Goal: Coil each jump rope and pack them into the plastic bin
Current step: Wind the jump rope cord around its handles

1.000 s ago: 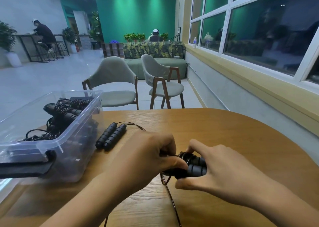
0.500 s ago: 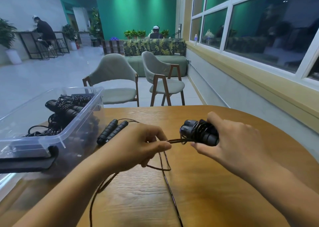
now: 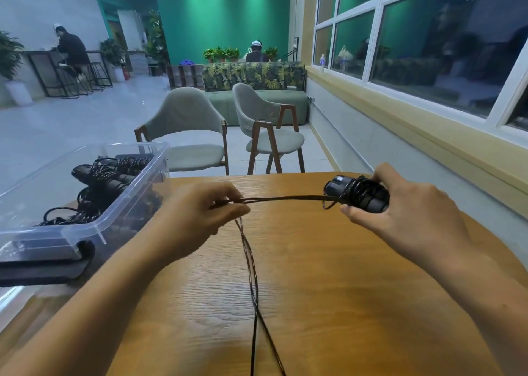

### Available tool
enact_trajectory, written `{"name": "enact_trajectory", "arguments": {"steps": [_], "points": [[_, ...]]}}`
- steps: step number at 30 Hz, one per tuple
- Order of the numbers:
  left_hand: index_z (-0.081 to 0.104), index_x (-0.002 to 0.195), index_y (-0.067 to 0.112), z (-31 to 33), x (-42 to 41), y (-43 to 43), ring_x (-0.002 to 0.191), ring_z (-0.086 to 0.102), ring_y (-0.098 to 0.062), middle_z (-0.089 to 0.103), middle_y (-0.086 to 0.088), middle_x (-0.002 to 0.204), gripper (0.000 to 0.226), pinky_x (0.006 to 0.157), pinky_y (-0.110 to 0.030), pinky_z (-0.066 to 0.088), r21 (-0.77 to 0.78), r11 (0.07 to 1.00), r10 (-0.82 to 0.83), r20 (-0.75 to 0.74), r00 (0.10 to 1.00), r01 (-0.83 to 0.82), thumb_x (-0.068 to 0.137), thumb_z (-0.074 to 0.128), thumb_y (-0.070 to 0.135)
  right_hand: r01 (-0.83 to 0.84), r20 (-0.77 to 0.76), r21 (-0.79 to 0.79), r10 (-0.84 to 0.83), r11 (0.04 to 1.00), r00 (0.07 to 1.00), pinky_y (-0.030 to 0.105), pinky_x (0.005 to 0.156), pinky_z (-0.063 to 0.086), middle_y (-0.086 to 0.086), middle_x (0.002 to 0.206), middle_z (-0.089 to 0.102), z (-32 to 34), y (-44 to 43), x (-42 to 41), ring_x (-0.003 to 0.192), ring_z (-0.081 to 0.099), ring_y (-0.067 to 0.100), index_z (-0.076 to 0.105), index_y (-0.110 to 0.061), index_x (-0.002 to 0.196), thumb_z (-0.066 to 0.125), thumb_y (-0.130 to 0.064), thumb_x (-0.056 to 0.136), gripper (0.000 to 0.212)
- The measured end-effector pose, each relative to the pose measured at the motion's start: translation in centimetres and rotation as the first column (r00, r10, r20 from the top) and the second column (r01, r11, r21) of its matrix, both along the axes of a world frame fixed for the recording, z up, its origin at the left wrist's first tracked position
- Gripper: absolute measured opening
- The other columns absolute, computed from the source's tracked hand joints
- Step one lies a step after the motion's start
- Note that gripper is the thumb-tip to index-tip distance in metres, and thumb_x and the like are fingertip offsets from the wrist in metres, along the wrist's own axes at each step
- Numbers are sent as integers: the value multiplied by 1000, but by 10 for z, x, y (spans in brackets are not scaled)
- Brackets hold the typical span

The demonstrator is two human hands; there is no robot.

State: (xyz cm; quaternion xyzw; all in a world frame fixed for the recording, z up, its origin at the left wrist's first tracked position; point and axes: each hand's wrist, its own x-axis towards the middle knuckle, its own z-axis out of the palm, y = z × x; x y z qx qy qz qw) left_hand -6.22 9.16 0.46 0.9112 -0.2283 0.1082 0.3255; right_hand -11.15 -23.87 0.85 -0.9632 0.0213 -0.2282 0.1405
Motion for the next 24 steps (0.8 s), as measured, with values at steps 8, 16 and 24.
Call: {"name": "enact_trajectory", "arguments": {"steps": [8,16,24], "points": [[59,104,40,-23,1,-9,94,55,-3,59,22,99,15,97,-35,45,410,903,46,200,979,-126,100,50,51,-88,-185,52,96,995,978,31,54,42,-19,79,60,-11,8,2,71,58,6,47,-38,102,66,-86,77,58],[27,150,46,-30,-20,-43,134,44,-5,47,24,143,73,117,-35,32,379,921,11,217,976,-94,90,69,51,-161,-250,-37,147,986,957,26,51,36,-19,76,57,-15,24,-3,68,56,1,43,-38,102,64,-87,78,58],[52,134,37,-37,-27,-57,113,62,-9,65,19,118,45,99,-38,47,359,931,-79,368,926,-63,92,67,43,-237,-300,-51,212,970,930,30,63,55,-15,85,64,-22,37,-9,76,63,6,43,-40,107,60,-90,77,61]]}}
